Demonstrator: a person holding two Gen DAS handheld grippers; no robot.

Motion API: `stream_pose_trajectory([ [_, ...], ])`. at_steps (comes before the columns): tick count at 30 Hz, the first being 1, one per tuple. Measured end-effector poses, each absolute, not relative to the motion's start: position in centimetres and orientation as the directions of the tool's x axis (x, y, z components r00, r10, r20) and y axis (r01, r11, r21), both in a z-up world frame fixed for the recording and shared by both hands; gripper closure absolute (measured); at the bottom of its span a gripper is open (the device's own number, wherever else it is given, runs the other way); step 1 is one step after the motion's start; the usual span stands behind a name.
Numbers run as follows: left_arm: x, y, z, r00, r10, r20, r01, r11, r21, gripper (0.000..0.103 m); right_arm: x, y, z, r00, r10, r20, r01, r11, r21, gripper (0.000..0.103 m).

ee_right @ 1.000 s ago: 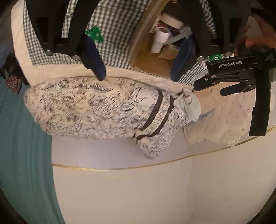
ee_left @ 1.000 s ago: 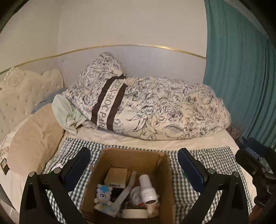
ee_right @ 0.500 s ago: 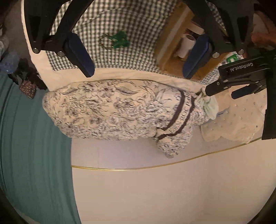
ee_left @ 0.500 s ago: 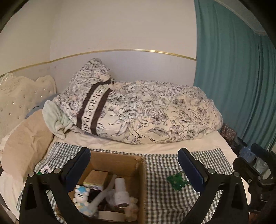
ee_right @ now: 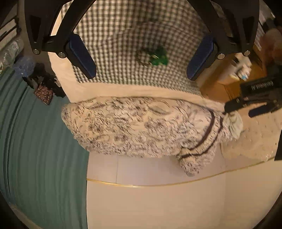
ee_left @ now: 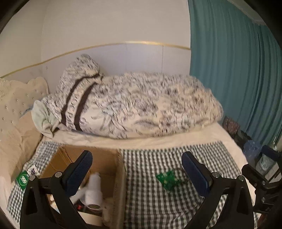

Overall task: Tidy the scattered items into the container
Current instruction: 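Raise both grippers and move them toward the green packet and bead bracelet, then grasp the green packet with the left gripper while the right gripper grasps the bead bracelet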

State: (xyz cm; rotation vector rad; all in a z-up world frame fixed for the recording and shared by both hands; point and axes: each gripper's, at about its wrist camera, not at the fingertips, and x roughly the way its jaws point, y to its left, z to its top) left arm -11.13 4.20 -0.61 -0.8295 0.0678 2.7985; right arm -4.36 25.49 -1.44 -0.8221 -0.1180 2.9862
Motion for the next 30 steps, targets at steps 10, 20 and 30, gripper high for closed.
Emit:
stream_pose_trajectory([
  [10,-12.6,8.9,-9.2,-0.73,0.18,-0.659,-0.266,-0.963,0.032,0.0,-7.7,30.1,-10.6,-0.787,0.011,-0.616,0.021,-0.999,-0.044,0.0],
  [20,-15.6,11.6,-15.1,-0.68,0.143,-0.719,-0.226,-0.974,0.02,0.0,-10.8,31.9,-14.8,-0.755,-0.006,-0.656,0.03,-0.999,-0.025,0.0],
  [30,-19.1,14.8,-20.2,-0.611,0.153,-0.776,-0.254,-0.967,0.009,0.0,-15.3,31.4,-20.0,-0.651,-0.102,-0.752,0.153,-0.988,0.001,0.036],
])
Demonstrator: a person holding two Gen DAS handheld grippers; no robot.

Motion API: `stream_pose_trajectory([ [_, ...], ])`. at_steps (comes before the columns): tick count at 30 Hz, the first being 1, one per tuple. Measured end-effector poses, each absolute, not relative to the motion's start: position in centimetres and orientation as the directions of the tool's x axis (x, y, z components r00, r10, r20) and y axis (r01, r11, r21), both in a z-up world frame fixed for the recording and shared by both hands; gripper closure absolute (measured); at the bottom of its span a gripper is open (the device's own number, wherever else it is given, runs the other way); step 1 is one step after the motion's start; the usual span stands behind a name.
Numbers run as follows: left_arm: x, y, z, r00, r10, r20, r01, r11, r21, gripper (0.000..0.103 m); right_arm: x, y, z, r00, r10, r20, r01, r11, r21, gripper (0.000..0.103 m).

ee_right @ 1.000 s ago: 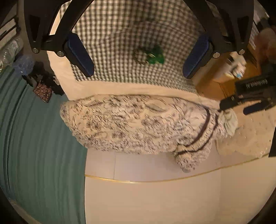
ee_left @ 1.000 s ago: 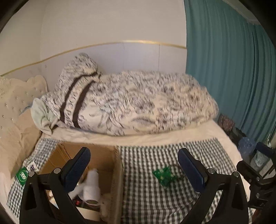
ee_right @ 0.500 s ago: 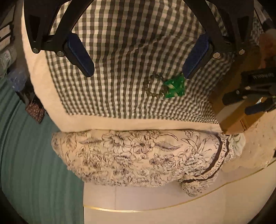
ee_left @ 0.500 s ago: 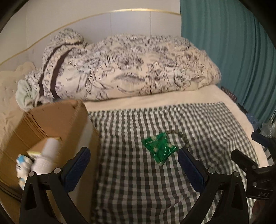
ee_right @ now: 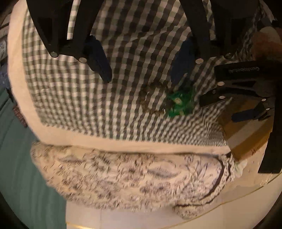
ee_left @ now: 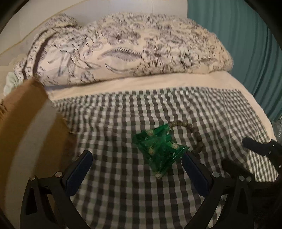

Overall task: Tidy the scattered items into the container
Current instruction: 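Grasp the green packet with the left gripper while the right gripper grasps the bead bracelet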

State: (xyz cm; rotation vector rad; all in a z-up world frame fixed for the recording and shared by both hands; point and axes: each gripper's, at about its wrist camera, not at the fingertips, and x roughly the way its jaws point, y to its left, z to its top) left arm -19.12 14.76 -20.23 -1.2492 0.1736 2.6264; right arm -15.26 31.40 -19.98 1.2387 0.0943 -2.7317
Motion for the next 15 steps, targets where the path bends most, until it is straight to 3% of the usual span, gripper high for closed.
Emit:
stream_pose_trajectory([
  [12,-22.7,16.7,-22.9,-0.572,0.169,-0.803,-0.243,-0.97,-0.031,0.0,-17.2,30.6,-21.9,-0.623,-0.129,-0.772,0.186,-0.982,0.014,0.036],
  [14,-23.2,17.0,-23.3,-0.561,0.157,-0.813,-0.245,-0.969,-0.018,0.003,-17.4,30.5,-22.1,-0.622,-0.126,-0.773,0.187,-0.982,0.01,0.036],
  [15,-23.3,16.9,-23.5,-0.552,0.166,-0.817,-0.247,-0.968,-0.03,0.015,-17.6,30.4,-22.2,-0.62,-0.126,-0.775,0.188,-0.982,0.009,0.036],
])
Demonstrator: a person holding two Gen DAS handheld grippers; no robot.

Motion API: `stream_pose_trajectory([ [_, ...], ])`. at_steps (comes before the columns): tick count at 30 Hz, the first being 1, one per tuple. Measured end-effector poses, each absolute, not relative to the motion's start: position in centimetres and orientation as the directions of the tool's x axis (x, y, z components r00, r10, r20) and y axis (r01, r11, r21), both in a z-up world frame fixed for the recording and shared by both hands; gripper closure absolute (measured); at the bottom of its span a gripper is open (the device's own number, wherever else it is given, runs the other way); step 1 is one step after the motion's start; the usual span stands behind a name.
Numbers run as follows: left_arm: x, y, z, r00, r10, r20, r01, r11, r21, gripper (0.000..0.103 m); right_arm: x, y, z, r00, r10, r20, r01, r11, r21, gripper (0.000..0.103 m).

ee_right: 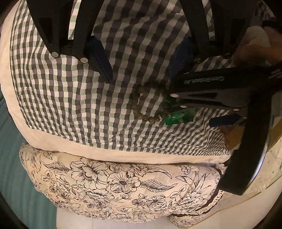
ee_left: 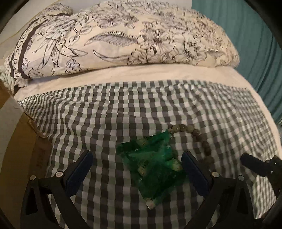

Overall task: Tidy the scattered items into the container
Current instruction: 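Grasp the green packet with the left gripper while the right gripper grasps the bead bracelet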

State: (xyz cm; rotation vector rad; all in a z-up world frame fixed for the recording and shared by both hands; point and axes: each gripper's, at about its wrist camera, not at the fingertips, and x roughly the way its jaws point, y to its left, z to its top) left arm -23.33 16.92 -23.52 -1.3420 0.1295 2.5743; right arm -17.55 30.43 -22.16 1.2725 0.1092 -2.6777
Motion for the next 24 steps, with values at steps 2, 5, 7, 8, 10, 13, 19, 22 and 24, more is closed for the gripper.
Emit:
stream_pose_trajectory([
  [2,-23.4,16.7,-23.8,-0.543,0.173,-0.822,-0.248,-0.968,-0.039,0.037,-17.9,30.3,-22.4,-0.617,-0.128,-0.777,0.189,-0.982,0.012,0.036],
  [5,-23.2,16.5,-23.4,-0.56,0.163,-0.813,-0.259,-0.966,-0.016,0.045,-18.3,30.1,-22.7,-0.611,-0.141,-0.779,0.19,-0.981,0.029,0.036],
  [7,-23.3,16.1,-23.1,-0.559,0.162,-0.813,-0.254,-0.967,-0.019,0.048,-18.6,29.7,-23.0,-0.609,-0.143,-0.78,0.197,-0.98,0.026,0.036],
  [8,-23.3,15.9,-23.0,-0.558,0.161,-0.814,-0.251,-0.968,-0.02,0.049,-18.8,29.4,-23.1,-0.608,-0.144,-0.781,0.202,-0.979,0.023,0.036],
  [10,-23.3,15.3,-22.6,-0.558,0.161,-0.814,-0.242,-0.97,-0.026,0.083,-19.2,28.9,-23.4,-0.603,-0.15,-0.784,0.21,-0.977,0.026,0.036],
  [13,-23.2,14.6,-21.8,-0.564,0.161,-0.81,-0.234,-0.972,-0.031,0.083,-19.9,28.2,-23.9,-0.593,-0.161,-0.789,0.217,-0.976,0.037,0.036],
  [19,-23.3,13.9,-21.8,-0.558,0.158,-0.814,-0.229,-0.973,-0.032,0.084,-21.4,26.5,-24.8,-0.586,-0.134,-0.799,0.214,-0.977,0.006,0.036],
  [22,-23.2,13.6,-22.1,-0.556,0.159,-0.815,-0.228,-0.973,-0.035,0.085,-22.3,25.5,-25.5,-0.566,-0.092,-0.819,0.208,-0.978,-0.034,0.036],
  [24,-23.3,13.5,-22.2,-0.553,0.159,-0.818,-0.228,-0.973,-0.036,0.085,-22.4,25.4,-25.7,-0.563,-0.075,-0.823,0.199,-0.979,-0.047,0.037],
])
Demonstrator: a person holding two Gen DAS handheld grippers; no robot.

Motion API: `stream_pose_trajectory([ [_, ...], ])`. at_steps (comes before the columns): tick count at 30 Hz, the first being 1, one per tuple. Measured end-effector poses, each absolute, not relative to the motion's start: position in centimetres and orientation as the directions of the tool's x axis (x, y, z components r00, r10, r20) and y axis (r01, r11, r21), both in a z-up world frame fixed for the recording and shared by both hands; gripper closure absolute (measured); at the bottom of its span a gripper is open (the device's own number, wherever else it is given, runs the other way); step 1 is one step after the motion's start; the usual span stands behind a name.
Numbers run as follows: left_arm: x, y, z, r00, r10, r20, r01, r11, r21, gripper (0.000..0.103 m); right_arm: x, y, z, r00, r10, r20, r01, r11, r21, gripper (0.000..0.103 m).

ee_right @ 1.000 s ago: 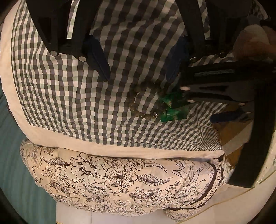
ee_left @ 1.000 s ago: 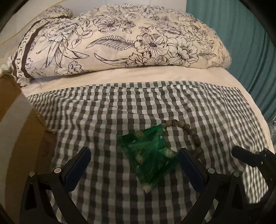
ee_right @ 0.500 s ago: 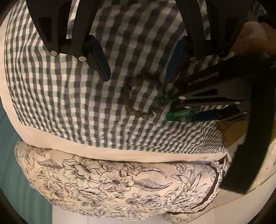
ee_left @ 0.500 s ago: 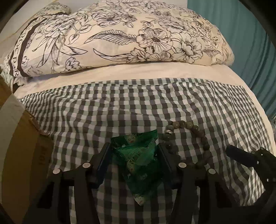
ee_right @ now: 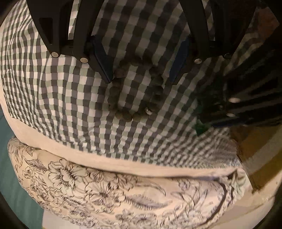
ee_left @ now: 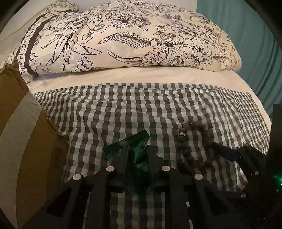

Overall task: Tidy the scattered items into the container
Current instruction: 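Grasp the green packet with the left gripper while the right gripper grasps the bead bracelet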

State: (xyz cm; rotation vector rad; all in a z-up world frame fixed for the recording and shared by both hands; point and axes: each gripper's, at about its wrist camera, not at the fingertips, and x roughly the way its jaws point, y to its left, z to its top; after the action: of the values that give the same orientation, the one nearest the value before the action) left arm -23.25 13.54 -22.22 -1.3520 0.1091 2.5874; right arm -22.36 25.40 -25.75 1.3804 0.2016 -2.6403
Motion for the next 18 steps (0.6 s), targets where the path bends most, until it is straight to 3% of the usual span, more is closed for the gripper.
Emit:
stream_pose_trajectory([
  [2,-23.4,13.5,-22.4,-0.55,0.157,-0.82,-0.226,-0.974,-0.035,0.084,-22.2,25.9,-25.7,-0.565,-0.056,-0.823,0.163,-0.986,-0.044,0.065],
  [4,-23.3,13.6,-22.6,-0.551,0.154,-0.82,-0.226,-0.974,-0.031,0.084,-22.0,26.7,-25.5,-0.555,-0.063,-0.829,0.128,-0.992,-0.011,0.078],
  [5,-23.3,13.7,-22.7,-0.552,0.153,-0.82,-0.228,-0.973,-0.028,0.084,-22.0,27.3,-25.4,-0.545,-0.069,-0.836,0.116,-0.993,0.006,0.092],
  [12,-23.8,13.7,-23.9,-0.552,0.146,-0.821,-0.212,-0.977,-0.032,0.068,-20.0,28.7,-23.5,-0.578,-0.084,-0.811,0.082,-0.996,0.045,0.092],
  [15,-23.8,13.8,-24.0,-0.552,0.144,-0.821,-0.211,-0.977,-0.03,0.07,-18.7,29.2,-21.4,-0.618,-0.106,-0.779,0.068,-0.994,0.082,0.092],
  [18,-23.8,13.6,-23.6,-0.548,0.169,-0.819,-0.215,-0.975,-0.058,0.081,-17.3,29.9,-19.0,-0.657,-0.121,-0.744,0.057,-0.992,0.112,0.092],
])
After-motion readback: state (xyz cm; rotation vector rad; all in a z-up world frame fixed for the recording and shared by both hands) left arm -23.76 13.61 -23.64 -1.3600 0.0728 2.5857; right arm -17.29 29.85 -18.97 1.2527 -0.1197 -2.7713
